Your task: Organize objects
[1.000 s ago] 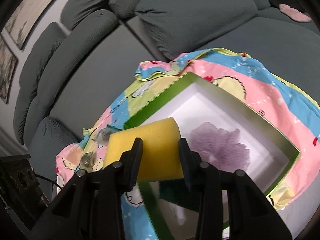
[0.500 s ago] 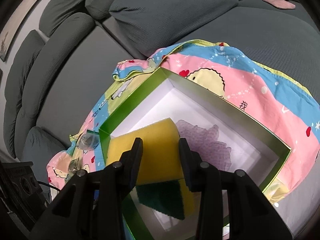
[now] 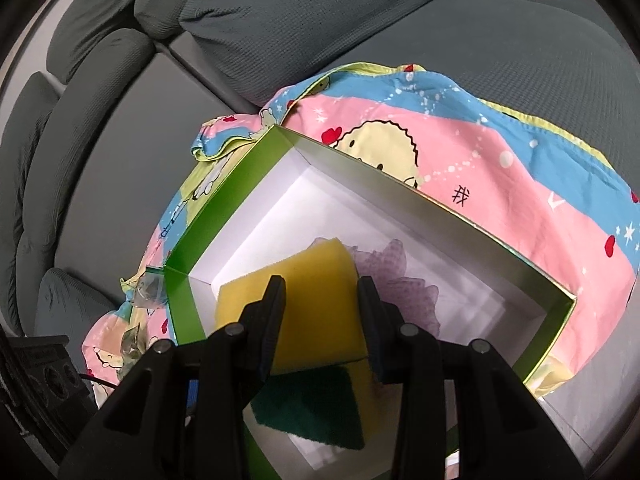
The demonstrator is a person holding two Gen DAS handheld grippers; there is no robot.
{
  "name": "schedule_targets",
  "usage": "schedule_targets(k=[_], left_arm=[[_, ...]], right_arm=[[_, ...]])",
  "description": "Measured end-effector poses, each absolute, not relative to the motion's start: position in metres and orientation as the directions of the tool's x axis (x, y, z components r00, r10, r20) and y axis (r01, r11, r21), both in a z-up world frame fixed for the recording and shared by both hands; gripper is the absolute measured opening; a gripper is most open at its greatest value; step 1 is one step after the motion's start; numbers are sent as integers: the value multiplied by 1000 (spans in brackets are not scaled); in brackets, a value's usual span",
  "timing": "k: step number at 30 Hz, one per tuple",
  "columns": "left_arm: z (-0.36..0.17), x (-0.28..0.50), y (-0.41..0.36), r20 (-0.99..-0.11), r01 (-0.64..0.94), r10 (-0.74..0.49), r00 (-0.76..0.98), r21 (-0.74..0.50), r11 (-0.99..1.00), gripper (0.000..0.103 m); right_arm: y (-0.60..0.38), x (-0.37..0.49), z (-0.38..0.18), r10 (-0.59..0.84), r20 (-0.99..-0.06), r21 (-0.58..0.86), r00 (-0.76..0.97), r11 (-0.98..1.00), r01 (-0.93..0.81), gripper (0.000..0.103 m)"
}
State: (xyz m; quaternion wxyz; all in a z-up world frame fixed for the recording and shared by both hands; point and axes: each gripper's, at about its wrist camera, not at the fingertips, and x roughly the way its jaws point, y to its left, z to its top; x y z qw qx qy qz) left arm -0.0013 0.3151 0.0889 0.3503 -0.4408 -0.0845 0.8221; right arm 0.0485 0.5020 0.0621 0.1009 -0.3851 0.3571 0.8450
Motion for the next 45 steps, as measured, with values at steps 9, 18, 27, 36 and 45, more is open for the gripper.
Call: schedule_targets(k=[9,18,27,36,45], left_arm=[[103,2,295,-645,-492,656,-392,-455,-742,50],[135,19,217,-565,-423,639,-522,-479,-769,73],[126,38,102,-630,-158,381,-676,-382,-911,76],[87,72,-3,-692,99,186,-698,-350,-931,76],[54,84,-65,-721,241,131,-680,-389,-889,76]], right_arm=[[504,54,67,-41,-710,513,-703,-713,-477,39],[503,60,75,15,-683,508,-731,-708,-490,56],[489,61,86,17,-640,530,-768,-714,-457,64],[449,57,106,37,-624,462,-780,-788,-407,74],[344,60,149,-106,-531,356,-841,-928,-108,89]])
